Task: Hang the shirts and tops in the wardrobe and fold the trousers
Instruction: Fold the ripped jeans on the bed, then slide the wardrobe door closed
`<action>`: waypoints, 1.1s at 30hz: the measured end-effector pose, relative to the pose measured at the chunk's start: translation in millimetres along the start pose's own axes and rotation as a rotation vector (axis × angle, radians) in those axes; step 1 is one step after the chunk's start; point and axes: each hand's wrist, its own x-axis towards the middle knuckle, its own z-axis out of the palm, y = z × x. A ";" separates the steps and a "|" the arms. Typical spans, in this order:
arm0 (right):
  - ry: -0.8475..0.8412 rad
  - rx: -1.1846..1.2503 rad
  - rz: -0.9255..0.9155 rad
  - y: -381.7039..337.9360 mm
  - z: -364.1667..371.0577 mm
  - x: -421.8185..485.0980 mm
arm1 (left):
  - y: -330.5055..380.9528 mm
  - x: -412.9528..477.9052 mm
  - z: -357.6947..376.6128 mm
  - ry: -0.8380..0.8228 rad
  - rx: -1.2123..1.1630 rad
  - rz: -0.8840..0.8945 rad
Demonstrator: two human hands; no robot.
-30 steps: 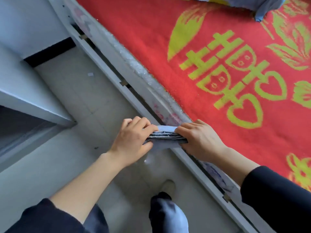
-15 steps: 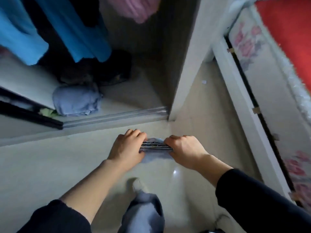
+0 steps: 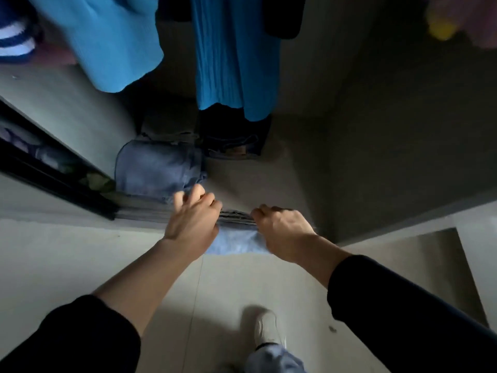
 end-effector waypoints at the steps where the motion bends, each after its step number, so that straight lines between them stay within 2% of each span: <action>1: 0.013 -0.027 -0.002 6.8 5.3 18.4 | -6.1 14.6 13.6 0.065 0.014 -0.011; 3: 0.040 -0.088 0.000 20.6 11.2 54.2 | -20.2 44.2 38.8 0.204 0.048 0.019; 7: 0.175 -0.178 0.030 45.4 13.0 112.4 | -43.9 103.8 69.1 0.374 0.128 0.016; 9: 0.248 -0.274 -0.004 53.0 26.7 135.6 | -49.7 123.1 86.4 0.419 0.134 -0.023; 12: 0.354 -0.409 -0.054 54.4 81.3 163.0 | -53.7 133.8 137.8 0.365 0.104 -0.093; 15: 0.260 -0.267 -0.085 46.1 153.6 184.2 | -42.1 122.2 216.5 0.161 0.078 -0.125; 17: 0.007 -0.127 -0.007 36.9 185.3 184.4 | -28.4 108.3 258.7 0.035 0.057 -0.103; 18: -0.069 -0.104 0.024 35.6 207.2 186.0 | -23.3 103.5 276.6 0.007 0.037 -0.099; 22: -0.005 -0.039 0.090 43.1 236.5 192.0 | -24.5 108.2 292.3 0.062 -0.033 -0.140; 25: 0.029 0.030 0.105 50.9 239.0 206.7 | -36.5 123.0 287.4 0.035 -0.061 -0.204; 29: -0.031 0.017 0.059 57.5 247.3 220.3 | -44.7 122.3 305.2 0.050 -0.167 -0.216; 33: -0.168 0.252 0.128 56.4 239.3 207.5 | -40.1 103.7 302.6 -0.063 -0.336 -0.235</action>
